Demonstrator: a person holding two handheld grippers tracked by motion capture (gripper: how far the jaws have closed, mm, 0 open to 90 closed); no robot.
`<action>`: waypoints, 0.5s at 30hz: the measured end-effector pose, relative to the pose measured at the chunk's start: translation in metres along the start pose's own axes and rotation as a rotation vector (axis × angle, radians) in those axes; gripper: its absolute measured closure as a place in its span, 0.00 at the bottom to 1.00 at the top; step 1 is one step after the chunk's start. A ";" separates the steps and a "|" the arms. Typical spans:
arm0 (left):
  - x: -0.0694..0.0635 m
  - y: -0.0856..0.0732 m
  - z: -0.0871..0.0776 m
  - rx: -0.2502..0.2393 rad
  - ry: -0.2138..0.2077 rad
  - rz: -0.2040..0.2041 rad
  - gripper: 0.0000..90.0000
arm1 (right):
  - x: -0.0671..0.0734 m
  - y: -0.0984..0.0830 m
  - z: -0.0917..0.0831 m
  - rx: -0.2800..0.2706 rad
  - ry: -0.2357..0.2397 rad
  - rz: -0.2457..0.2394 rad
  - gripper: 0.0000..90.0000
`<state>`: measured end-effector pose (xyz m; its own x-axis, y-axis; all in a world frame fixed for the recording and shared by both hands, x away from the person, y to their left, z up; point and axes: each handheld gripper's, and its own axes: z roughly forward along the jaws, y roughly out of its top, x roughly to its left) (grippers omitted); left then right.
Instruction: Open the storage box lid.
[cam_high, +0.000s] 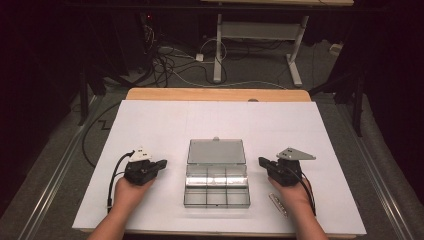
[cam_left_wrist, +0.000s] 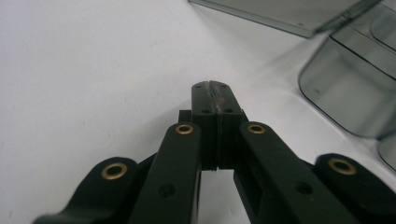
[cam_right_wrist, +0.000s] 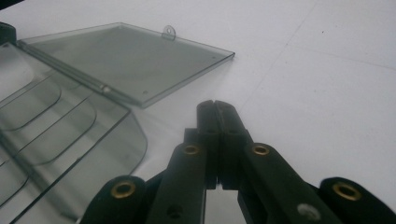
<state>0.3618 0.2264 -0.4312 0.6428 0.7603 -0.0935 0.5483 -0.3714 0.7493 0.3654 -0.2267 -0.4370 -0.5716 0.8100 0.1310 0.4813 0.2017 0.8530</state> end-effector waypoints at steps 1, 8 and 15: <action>-0.002 -0.003 -0.004 -0.006 -0.002 0.003 0.97 | 0.001 -0.002 -0.003 -0.005 0.002 -0.005 0.99; -0.015 -0.017 -0.020 -0.056 -0.028 0.051 0.87 | 0.009 -0.014 -0.022 -0.024 0.006 -0.029 0.84; -0.019 -0.019 -0.022 -0.075 -0.050 0.077 0.56 | 0.011 -0.026 -0.030 -0.023 0.008 -0.048 0.55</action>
<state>0.3273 0.2314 -0.4295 0.7082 0.7030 -0.0654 0.4561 -0.3849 0.8024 0.3271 -0.2395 -0.4423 -0.5989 0.7953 0.0938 0.4377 0.2270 0.8700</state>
